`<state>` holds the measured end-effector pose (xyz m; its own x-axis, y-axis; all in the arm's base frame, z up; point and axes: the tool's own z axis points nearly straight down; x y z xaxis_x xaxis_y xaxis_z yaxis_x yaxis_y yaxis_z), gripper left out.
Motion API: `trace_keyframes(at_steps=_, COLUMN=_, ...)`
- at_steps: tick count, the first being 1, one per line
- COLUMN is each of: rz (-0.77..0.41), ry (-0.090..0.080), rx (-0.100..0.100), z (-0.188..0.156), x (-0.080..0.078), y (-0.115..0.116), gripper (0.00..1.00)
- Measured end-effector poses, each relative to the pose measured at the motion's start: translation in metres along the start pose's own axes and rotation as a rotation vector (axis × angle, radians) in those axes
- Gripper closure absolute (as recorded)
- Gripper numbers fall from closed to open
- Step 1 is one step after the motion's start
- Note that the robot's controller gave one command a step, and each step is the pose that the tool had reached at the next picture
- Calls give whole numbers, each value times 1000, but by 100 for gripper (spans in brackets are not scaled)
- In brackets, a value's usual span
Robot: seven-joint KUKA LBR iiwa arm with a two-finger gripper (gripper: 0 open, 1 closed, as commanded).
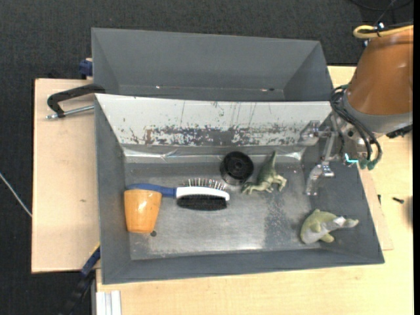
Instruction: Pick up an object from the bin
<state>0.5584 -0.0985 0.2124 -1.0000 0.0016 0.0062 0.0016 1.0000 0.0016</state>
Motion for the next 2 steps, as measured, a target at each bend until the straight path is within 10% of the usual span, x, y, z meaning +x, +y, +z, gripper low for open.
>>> trace_keyframes(at_steps=1, rz=114, ry=0, rx=-2, z=126, x=-37, y=35, gripper=0)
trace_keyframes(at_steps=2, rz=146, ry=-13, rx=1, z=139, x=-38, y=74, gripper=0)
